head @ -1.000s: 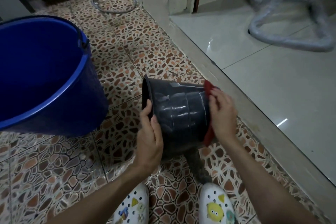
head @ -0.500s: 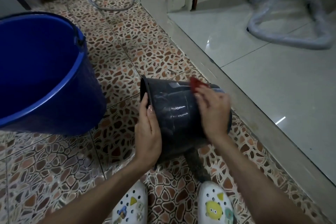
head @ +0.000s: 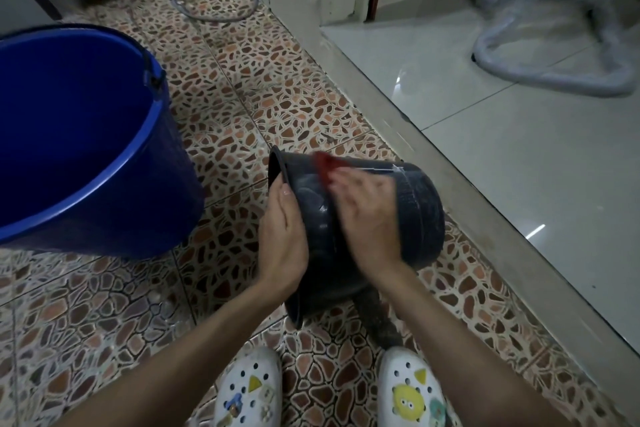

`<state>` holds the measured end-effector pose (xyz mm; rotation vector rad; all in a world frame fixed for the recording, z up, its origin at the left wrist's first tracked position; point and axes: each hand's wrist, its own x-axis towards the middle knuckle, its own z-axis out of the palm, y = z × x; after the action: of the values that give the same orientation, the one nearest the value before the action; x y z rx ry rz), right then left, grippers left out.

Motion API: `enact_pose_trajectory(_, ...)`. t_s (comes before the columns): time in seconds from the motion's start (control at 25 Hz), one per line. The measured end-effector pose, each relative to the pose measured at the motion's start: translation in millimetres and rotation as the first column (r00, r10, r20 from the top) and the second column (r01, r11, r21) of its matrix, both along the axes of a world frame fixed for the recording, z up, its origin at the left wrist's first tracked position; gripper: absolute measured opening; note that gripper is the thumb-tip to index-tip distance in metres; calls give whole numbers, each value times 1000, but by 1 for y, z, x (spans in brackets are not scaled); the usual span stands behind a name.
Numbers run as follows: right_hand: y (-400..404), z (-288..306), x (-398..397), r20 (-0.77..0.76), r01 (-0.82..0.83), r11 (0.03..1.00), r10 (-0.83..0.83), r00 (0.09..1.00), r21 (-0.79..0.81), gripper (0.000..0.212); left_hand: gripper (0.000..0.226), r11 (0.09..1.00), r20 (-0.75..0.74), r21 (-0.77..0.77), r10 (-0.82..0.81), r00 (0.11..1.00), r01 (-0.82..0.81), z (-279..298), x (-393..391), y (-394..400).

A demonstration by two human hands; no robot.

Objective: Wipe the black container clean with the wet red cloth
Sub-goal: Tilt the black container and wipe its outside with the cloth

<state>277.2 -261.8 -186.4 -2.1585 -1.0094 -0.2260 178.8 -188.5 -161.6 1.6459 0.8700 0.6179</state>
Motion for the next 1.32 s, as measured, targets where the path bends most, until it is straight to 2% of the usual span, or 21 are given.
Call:
enact_pose_trajectory(0.04, -12, -8, 25, -55, 128, 991, -130, 990, -43, 29, 43, 1000, -11, 20, -3, 1000, 3, 0, -2, -1)
enact_pose_trajectory(0.12, -42, -15, 76, -186, 349, 922, -377, 908, -167, 30, 43, 995, -29, 104, -3, 1000, 6, 3, -1, -2)
enact_pose_trajectory(0.2, -53, -7, 92, -229, 411, 890, -449, 864, -197, 29, 44, 984, -33, 178, -15, 999, 20, 9, 1, -1)
enact_pose_trajectory(0.28, -33, 14, 58, -240, 301, 953, -303, 922, -48, 26, 46, 957, -31, 286, -35, 999, 42, 8, 0, -2)
enact_pose_trajectory(0.36, -5, 30, -2, -199, 87, 991, -64, 978, 106, 25, 52, 921, -58, 386, -39, 998, 58, 4, -4, -2)
enact_pose_trajectory(0.4, 5, 31, -28, -164, -6, 989, 30, 986, 145, 26, 54, 905, -86, 421, -33, 996, 67, -1, -6, 0)
enact_pose_trajectory(0.48, 11, 22, -39, -119, -44, 989, 60, 991, 138, 27, 57, 895, -123, 441, -20, 992, 73, -11, -14, 5)
enact_pose_trajectory(0.56, -2, 3, 0, -146, 98, 993, -88, 985, 61, 27, 56, 908, -135, 410, -29, 990, 83, -17, -23, 4)
enact_pose_trajectory(0.64, -25, -13, 50, -216, 305, 950, -313, 925, -69, 30, 51, 941, -105, 319, -78, 991, 108, -19, -30, -3)
enact_pose_trajectory(0.72, -46, -13, 80, -259, 418, 894, -447, 856, -162, 31, 39, 963, -39, 250, -94, 995, 101, -15, -33, -9)
enact_pose_trajectory(0.8, -42, 2, 70, -257, 391, 916, -400, 880, -90, 28, 22, 981, 8, 193, -13, 1000, 11, -2, -23, -4)
enact_pose_trajectory(0.88, -21, 19, 21, -191, 180, 982, -168, 967, 50, 25, 15, 992, -10, 105, 71, 997, -70, 11, -3, 9)
enact_pose_trajectory(0.96, -2, 19, -34, -71, -59, 994, 66, 995, 92, 26, 30, 995, -56, 76, 61, 997, -57, 16, 10, 15)
enact_pose_trajectory(1.0, 4, 14, -47, -36, -106, 990, 110, 993, 90, 26, 38, 995, -47, 87, 60, 997, -55, 14, 11, 14)
enact_pose_trajectory(1.08, 8, 4, -31, 2, -64, 995, 64, 998, 70, 27, 43, 995, -21, 76, 62, 998, -60, 9, 8, 12)
enact_pose_trajectory(1.16, -3, -2, 7, -52, 103, 995, -102, 993, 11, 29, 41, 997, -5, 42, 58, 998, -58, 3, 2, 8)
enact_pose_trajectory(1.24, -26, -14, 51, -133, 268, 959, -278, 951, -94, 31, 42, 999, 17, 27, 44, 999, -45, 1, 1, 6)
enact_pose_trajectory(1.32, -51, -16, 86, -164, 365, 908, -399, 902, -204, 31, 43, 999, 61, 8, 47, 997, -48, 1, 2, 5)
